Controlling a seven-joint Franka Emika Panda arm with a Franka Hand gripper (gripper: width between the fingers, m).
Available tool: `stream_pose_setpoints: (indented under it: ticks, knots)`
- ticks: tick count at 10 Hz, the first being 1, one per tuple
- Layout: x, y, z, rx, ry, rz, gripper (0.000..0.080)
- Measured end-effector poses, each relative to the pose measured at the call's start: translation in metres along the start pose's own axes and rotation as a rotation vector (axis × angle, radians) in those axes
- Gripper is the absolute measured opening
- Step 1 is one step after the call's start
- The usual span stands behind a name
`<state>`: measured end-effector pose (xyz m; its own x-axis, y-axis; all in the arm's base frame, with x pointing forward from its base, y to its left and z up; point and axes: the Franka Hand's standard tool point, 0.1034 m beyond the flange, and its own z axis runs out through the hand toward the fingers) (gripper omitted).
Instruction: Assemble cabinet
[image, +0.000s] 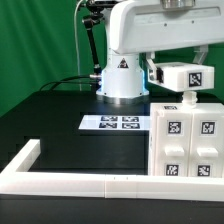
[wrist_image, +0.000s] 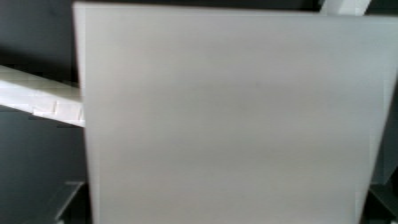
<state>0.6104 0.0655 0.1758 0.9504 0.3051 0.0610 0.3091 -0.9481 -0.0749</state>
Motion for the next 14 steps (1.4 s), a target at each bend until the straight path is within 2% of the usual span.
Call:
stream_pose_setpoints:
  ticks: [6, 8, 12, 14]
  knots:
    - [0.004, -0.019, 0.010, 0.004, 0.000, 0.009, 0.0560]
    - [0.005, -0.019, 0.011, 0.005, 0.000, 0.008, 0.0560]
    - [0.003, -0.016, 0.026, 0.007, -0.011, 0.001, 0.0560]
    - [0.005, -0.014, 0.026, 0.001, 0.010, -0.009, 0.0560]
